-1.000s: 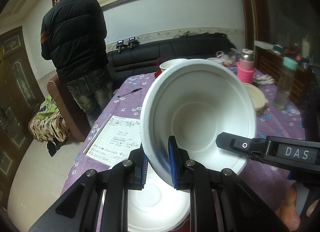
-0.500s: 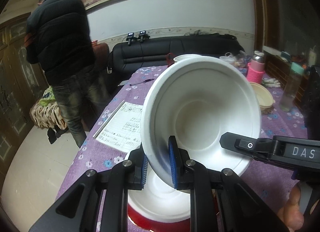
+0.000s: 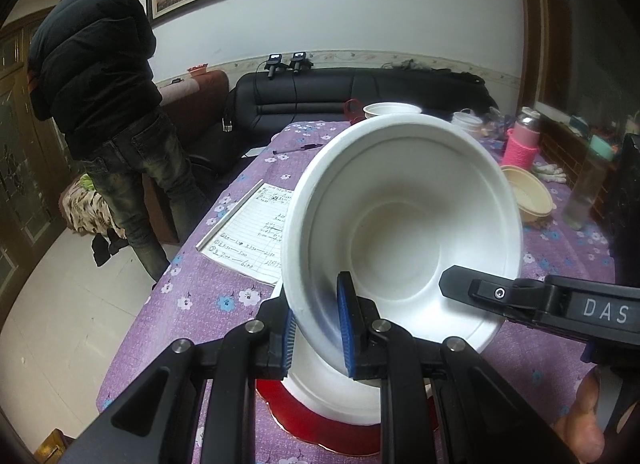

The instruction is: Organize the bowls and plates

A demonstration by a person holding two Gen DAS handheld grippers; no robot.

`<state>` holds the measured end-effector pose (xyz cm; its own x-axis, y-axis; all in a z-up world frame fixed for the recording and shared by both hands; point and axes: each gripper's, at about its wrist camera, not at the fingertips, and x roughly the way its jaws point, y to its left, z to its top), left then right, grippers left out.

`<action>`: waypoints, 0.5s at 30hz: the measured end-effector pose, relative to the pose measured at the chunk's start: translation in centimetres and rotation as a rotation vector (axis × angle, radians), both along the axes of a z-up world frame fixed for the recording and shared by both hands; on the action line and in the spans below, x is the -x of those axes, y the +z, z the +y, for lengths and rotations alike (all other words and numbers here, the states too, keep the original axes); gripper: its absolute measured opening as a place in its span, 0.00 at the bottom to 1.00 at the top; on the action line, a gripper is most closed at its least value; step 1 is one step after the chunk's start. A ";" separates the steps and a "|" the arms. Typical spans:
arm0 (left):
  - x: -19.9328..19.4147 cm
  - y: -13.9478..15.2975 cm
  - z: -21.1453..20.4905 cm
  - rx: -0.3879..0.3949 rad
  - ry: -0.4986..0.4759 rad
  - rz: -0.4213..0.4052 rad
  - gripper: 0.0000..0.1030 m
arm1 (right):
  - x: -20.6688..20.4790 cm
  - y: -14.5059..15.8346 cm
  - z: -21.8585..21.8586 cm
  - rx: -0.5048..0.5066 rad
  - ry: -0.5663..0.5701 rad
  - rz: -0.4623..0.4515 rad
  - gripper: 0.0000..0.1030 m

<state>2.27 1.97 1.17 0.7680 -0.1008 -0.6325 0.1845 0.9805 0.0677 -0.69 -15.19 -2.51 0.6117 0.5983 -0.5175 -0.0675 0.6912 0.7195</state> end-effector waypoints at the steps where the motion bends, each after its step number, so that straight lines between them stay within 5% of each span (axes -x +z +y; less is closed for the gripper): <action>1: 0.0 -0.1 0.2 0.003 0.001 0.003 0.17 | -0.1 0.0 0.1 0.002 0.001 0.003 0.18; 15: -0.5 -1.3 1.2 0.021 0.009 0.041 0.18 | -0.5 -0.9 0.8 0.019 0.010 0.043 0.18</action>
